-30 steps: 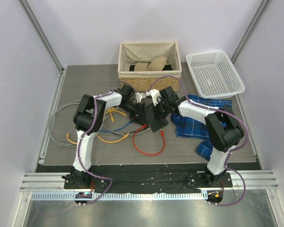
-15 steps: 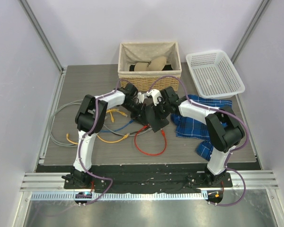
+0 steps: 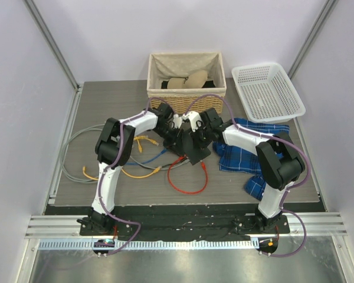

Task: Pull the plug from the switch port

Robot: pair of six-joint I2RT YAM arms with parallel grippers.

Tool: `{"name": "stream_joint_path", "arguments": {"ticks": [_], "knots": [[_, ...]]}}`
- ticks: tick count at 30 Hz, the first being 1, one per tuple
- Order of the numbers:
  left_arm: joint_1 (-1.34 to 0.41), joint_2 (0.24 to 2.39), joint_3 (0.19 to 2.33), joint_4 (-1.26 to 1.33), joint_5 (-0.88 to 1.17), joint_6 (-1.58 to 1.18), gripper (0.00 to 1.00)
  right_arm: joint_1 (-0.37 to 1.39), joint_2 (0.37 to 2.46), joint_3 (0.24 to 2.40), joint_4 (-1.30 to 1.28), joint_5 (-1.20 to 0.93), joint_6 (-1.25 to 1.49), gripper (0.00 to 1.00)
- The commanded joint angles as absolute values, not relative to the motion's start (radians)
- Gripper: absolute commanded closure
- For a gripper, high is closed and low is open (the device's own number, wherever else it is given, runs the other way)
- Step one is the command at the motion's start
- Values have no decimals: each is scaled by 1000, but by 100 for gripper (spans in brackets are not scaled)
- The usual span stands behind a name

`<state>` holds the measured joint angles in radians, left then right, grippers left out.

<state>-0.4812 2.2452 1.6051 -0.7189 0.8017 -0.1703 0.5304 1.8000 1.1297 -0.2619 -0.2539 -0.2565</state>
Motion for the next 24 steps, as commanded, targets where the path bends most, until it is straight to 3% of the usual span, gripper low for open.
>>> {"name": "stream_joint_path", "arguments": {"ticks": [1, 10, 19, 24], "knots": [[-480, 2306, 1649, -749, 653, -98, 100, 532, 1862, 1091, -417, -207, -267, 90], [-482, 2269, 1525, -707, 692, -87, 100, 532, 1855, 1080, -414, -209, -270, 89], [-480, 2313, 1666, -772, 698, -75, 100, 534, 1871, 1100, -416, -207, -270, 89], [-480, 2245, 1493, -715, 697, -55, 100, 534, 1858, 1083, -414, -204, -273, 90]]}}
